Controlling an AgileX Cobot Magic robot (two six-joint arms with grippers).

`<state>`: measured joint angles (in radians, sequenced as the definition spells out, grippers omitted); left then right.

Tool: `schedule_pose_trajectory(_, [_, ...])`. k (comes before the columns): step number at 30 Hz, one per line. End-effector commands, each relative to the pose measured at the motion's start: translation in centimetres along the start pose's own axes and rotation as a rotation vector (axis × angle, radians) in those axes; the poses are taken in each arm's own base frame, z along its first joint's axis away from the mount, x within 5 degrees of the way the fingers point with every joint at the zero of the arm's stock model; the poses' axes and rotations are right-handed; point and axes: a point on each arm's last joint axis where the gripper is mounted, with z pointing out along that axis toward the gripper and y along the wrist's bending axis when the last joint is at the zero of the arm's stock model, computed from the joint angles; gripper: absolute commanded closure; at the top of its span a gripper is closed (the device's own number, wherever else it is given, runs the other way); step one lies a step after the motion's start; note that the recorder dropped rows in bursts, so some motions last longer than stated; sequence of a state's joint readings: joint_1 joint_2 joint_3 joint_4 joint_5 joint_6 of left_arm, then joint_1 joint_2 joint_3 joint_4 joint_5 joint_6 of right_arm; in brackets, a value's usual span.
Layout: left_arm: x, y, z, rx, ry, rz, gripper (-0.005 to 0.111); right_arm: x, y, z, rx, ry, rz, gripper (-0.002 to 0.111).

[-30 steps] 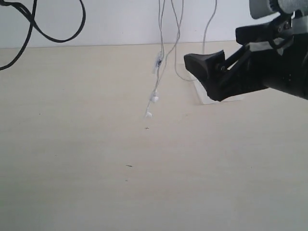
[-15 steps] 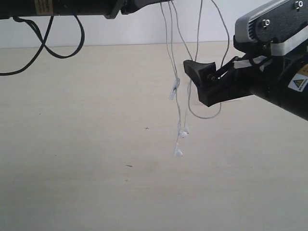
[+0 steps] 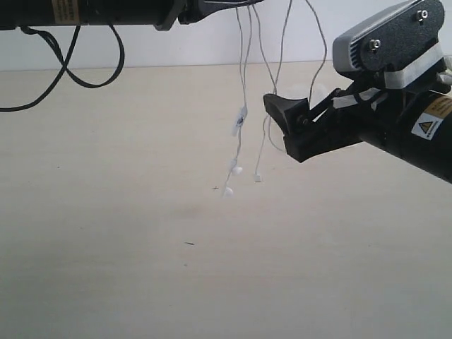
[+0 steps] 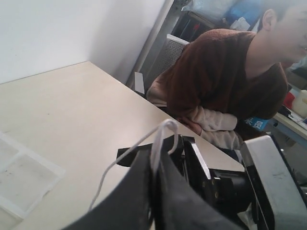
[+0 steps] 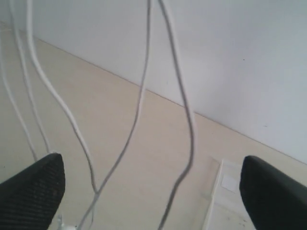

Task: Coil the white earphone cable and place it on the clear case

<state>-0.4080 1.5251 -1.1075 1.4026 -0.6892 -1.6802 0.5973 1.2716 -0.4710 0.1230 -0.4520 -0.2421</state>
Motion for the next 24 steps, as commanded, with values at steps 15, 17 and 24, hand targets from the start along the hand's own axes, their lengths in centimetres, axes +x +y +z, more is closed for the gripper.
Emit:
schedule_pose_trajectory(15, [-1.6,-0.4,0.1,0.019,-0.051,0.007,0.107,-0.2,0.9,-0.2,-0.11,-0.017,0.07,0.015])
schedule_pose_trajectory(17, [-1.6,-0.2,0.2,0.013,-0.049,0.008,0.107,-0.2,1.3,-0.3,-0.15,-0.027,0.034,0.015])
schedule_pose_trajectory(24, [-1.1,0.4,0.7,0.005,-0.035,-0.009,0.107,0.5,1.7,0.7,-0.181,-0.024,0.025,0.015])
